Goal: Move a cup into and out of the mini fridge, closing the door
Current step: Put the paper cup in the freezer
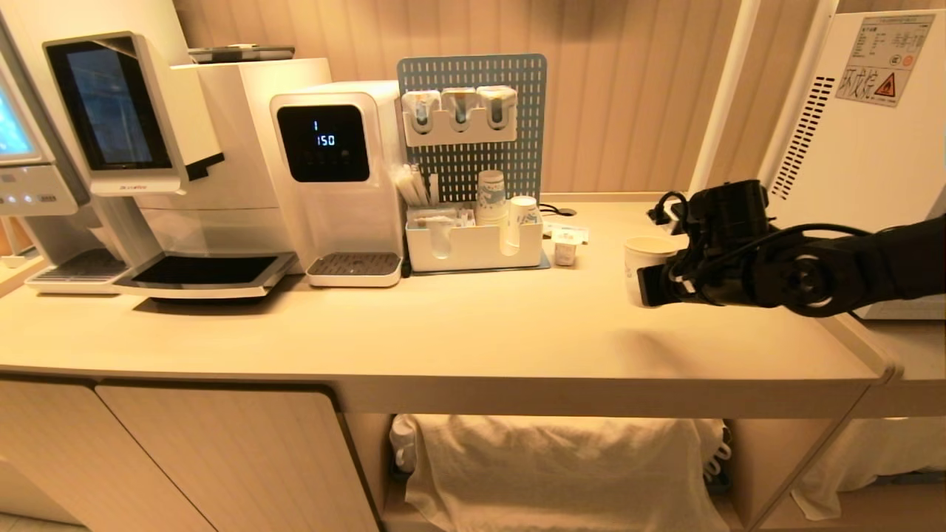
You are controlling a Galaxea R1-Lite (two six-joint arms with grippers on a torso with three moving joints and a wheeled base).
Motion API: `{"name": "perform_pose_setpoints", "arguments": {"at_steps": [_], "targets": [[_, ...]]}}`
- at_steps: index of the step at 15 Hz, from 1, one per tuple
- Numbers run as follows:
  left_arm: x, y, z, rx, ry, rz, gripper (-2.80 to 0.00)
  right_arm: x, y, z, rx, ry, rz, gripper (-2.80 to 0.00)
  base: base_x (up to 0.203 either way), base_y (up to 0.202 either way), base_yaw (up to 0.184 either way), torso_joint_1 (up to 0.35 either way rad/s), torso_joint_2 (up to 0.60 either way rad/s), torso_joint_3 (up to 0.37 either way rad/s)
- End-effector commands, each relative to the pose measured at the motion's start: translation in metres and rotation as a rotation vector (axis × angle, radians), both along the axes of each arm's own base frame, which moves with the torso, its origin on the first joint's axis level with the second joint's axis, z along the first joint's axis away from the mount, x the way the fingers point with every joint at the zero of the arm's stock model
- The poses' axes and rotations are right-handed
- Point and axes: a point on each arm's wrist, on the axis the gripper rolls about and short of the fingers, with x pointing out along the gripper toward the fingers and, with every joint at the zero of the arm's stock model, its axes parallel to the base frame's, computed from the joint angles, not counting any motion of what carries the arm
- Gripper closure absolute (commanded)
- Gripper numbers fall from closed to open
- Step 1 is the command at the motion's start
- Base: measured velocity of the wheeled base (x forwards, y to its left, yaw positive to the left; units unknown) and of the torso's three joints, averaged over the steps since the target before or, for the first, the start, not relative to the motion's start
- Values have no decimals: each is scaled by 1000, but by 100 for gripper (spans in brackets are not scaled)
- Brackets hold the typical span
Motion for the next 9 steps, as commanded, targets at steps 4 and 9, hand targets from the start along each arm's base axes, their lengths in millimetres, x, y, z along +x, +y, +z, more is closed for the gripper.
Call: {"name": "perform_pose_setpoints", "arguments": {"at_steps": [4, 9], "targets": [[0, 0, 0, 1, 1, 0, 0, -113, -31, 79, -17, 54, -9, 0, 0, 0, 0, 0, 0, 0], [0, 0, 0, 1, 1, 0, 0, -246, -71, 70, -50, -65, -73, 0, 0, 0, 0, 0, 0, 0]]}}
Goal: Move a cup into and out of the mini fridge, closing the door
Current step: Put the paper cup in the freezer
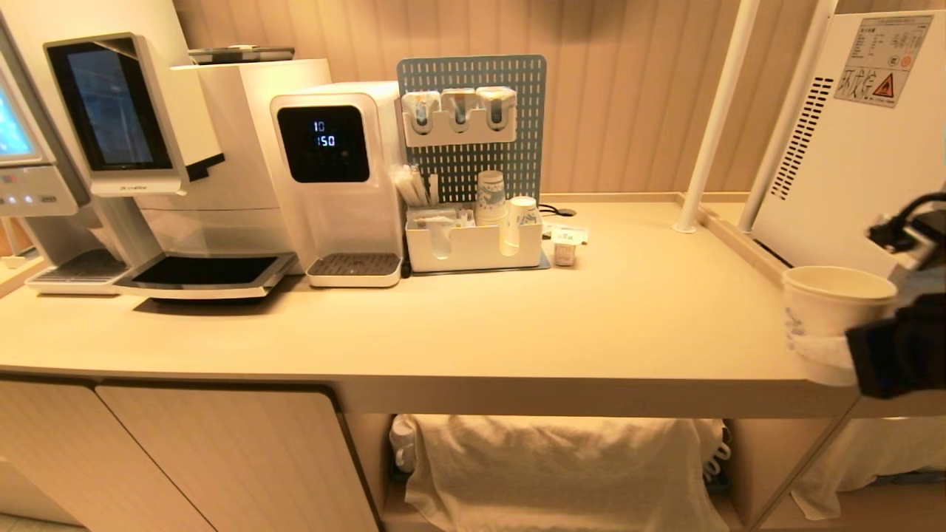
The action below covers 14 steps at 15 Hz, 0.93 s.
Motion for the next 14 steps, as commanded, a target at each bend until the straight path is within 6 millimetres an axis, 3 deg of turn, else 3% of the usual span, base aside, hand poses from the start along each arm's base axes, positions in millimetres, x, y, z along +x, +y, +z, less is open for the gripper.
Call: {"name": "perform_pose_setpoints", "arguments": {"at_steps": [1, 3, 6, 9, 11, 14], "targets": [[0, 0, 0, 1, 1, 0, 0, -68, -18, 0, 22, -149, -30, 0, 0, 0, 0, 0, 0, 0], [0, 0, 0, 1, 1, 0, 0, -117, -30, -25, 35, -246, -58, 0, 0, 0, 0, 0, 0, 0], [0, 0, 0, 0, 1, 0, 0, -167, -35, -78, 61, -371, -73, 0, 0, 0, 0, 0, 0, 0], [0, 0, 0, 1, 1, -1, 0, -176, -34, -131, 71, -424, -58, 0, 0, 0, 0, 0, 0, 0], [0, 0, 0, 1, 1, -1, 0, -182, -33, -146, 68, -523, -27, 0, 0, 0, 0, 0, 0, 0], [0, 0, 0, -2, 1, 0, 0, -195, -33, -152, 98, -646, -15, 0, 0, 0, 0, 0, 0, 0]]}}
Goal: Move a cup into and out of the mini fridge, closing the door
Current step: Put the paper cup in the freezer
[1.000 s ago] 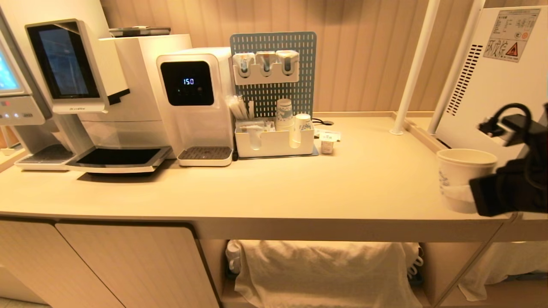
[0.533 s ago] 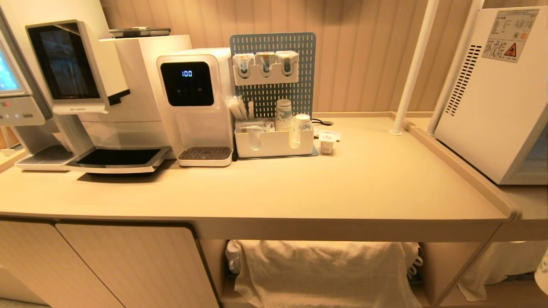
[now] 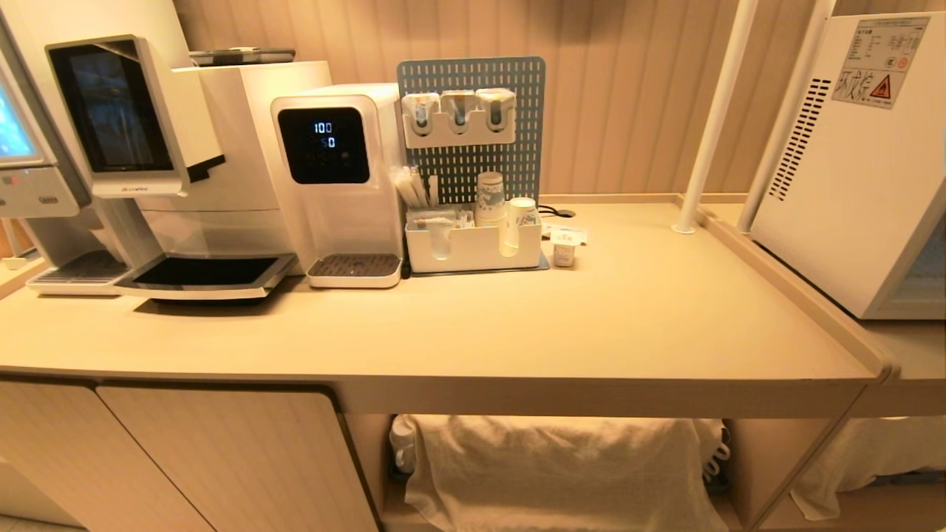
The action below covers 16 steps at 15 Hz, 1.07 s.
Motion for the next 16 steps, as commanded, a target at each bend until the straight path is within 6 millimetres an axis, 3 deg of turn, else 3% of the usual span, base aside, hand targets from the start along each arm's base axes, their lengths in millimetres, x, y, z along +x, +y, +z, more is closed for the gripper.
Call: {"name": "perform_pose_setpoints", "arguments": {"at_steps": [1, 14, 16], "targets": [[0, 0, 0, -2, 1, 0, 0, -7, 0, -5, 36, -72, 4, 0, 0, 0, 0, 0, 0, 0], [0, 0, 0, 78, 8, -9, 0, -6, 0, -5, 7, -64, 9, 0, 0, 0, 0, 0, 0, 0], [0, 0, 0, 73, 11, -10, 0, -6, 0, -5, 5, -64, 9, 0, 3, -130, 5, 2, -2, 7]]}}
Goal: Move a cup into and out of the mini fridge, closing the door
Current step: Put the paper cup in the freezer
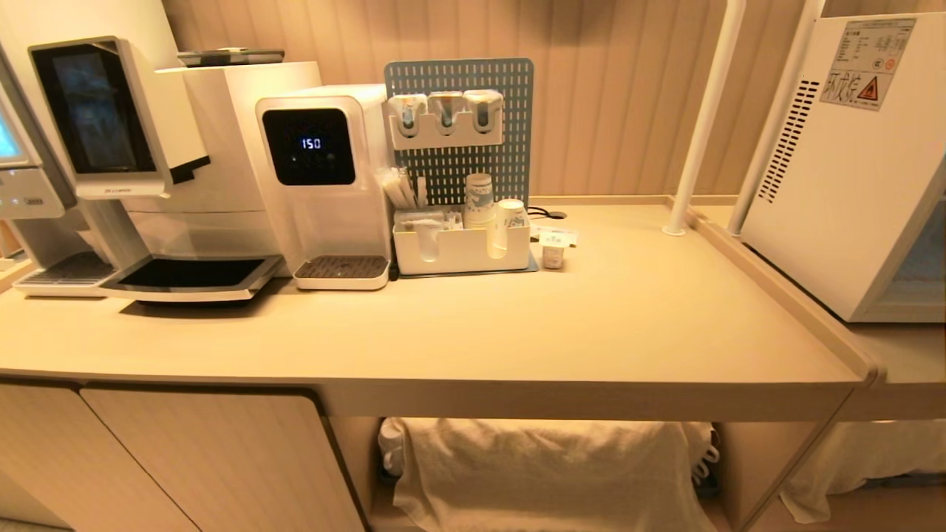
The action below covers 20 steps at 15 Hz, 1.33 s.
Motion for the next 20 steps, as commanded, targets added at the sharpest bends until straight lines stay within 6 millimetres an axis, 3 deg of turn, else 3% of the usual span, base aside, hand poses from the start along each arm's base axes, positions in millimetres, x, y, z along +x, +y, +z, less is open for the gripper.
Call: {"name": "perform_pose_setpoints", "arguments": {"at_steps": [1, 20], "targets": [[0, 0, -1, 0, 5, 0, 0, 0, 0, 0, -1, 3, 1, 0, 0, -181, 4, 3, 3, 2], [0, 0, -1, -5, 6, 0, 0, 0, 0, 0, 7, 3, 1, 0, 0, -194, 1, 3, 3, 2]]}}
